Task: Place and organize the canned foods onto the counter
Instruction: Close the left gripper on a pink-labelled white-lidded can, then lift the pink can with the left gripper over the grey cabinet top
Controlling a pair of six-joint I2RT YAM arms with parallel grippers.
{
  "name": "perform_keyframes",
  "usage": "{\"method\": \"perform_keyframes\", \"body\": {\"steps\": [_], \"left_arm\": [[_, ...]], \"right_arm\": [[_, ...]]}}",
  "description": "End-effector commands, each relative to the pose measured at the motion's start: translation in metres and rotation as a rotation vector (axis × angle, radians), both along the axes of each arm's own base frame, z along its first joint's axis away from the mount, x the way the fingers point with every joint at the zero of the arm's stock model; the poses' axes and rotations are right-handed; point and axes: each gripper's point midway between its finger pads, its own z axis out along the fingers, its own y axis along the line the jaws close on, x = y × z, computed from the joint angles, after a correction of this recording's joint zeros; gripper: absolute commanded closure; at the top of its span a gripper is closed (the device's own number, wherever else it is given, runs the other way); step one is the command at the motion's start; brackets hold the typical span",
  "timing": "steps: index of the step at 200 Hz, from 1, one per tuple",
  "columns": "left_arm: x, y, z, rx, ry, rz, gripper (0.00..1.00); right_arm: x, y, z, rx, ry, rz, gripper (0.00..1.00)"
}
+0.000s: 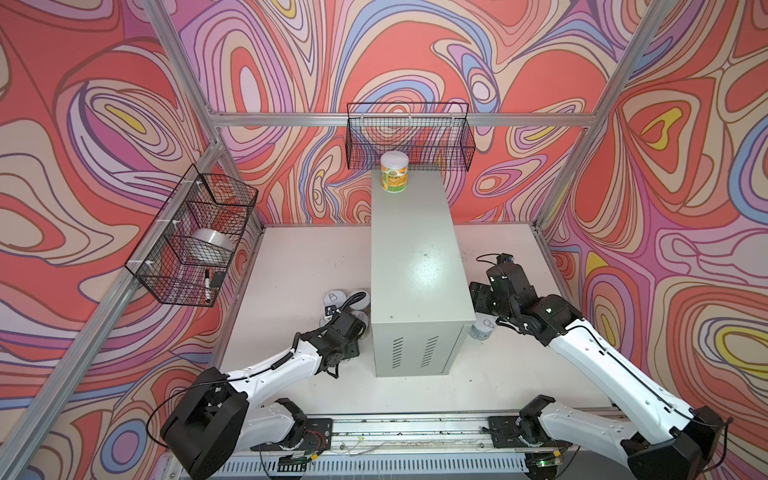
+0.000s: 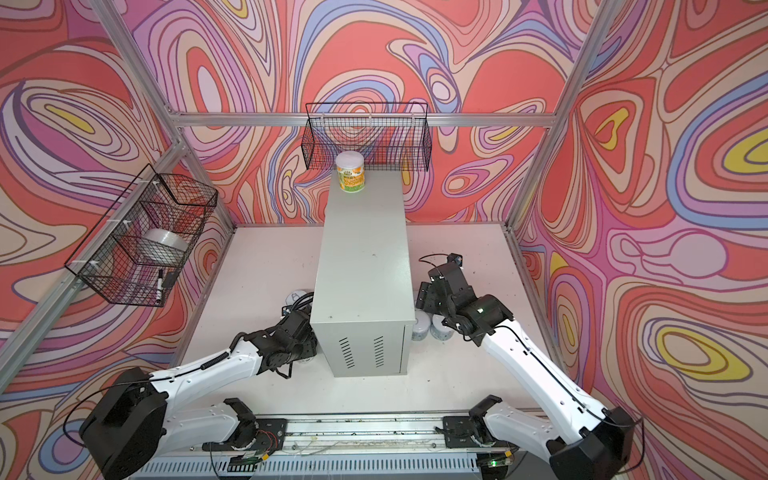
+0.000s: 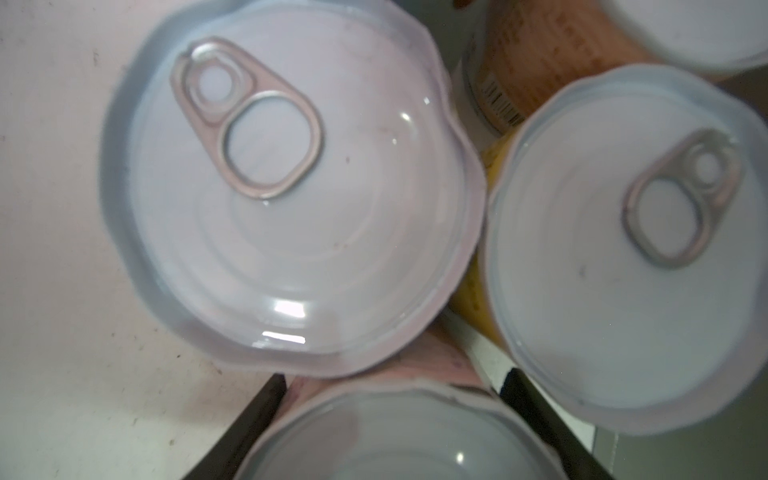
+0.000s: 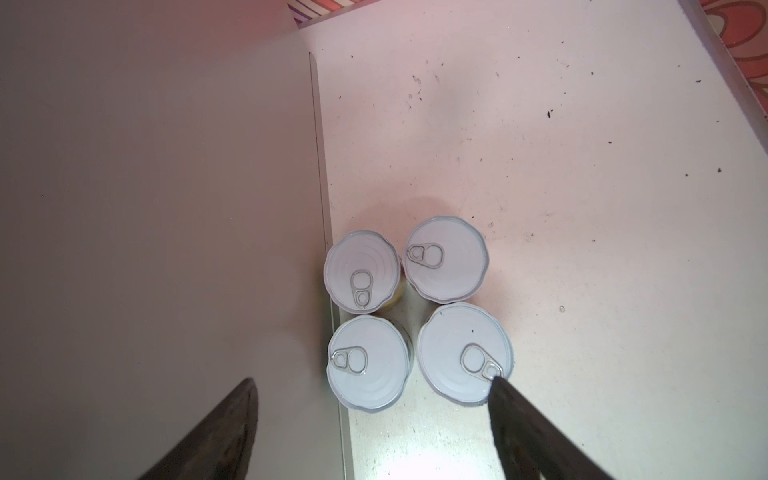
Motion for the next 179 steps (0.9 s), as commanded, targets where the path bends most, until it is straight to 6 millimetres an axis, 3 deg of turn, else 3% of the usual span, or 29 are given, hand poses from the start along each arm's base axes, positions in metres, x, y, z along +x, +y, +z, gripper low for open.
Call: {"method": "perform_keyframes", "body": {"steps": [1, 16, 32, 35, 59, 111, 148, 179], "left_arm": [[-0.020, 0.008, -0.019, 0.024, 0.072, 0.007, 0.72], [-0.023, 0.009, -0.017, 0.026, 0.085, -0.003, 1.00], [-0.033, 0.013, -0.014, 0.044, 0.118, -0.026, 1.00], [-0.026, 0.007, -0.002, 0.026, 0.097, -0.034, 1.00], [-0.036, 0.007, 0.033, 0.034, 0.096, -0.092, 1.00], [-0.044, 0.021, 0.154, 0.028, -0.028, -0.152, 1.00], [-0.024, 0.013, 0.247, 0.134, -0.078, -0.300, 1.00], [-0.003, -0.003, 0.308, 0.199, -0.116, -0.414, 1.00]], "right_arm": [[0.007, 0.001, 0.007, -0.001, -0.026, 0.004, 0.11], [0.009, 0.002, 0.007, 0.002, -0.026, 0.005, 0.11], [0.010, 0.002, 0.007, 0.004, -0.022, 0.004, 0.11], [0.011, 0.002, 0.007, 0.005, -0.022, 0.003, 0.11], [0.011, 0.000, 0.013, 0.014, -0.027, -0.003, 0.11], [0.008, -0.024, 0.022, -0.014, -0.044, -0.057, 0.11], [0.005, -0.032, 0.031, -0.018, -0.059, -0.071, 0.11], [0.002, -0.033, 0.034, -0.008, -0.062, -0.070, 0.11]]}}
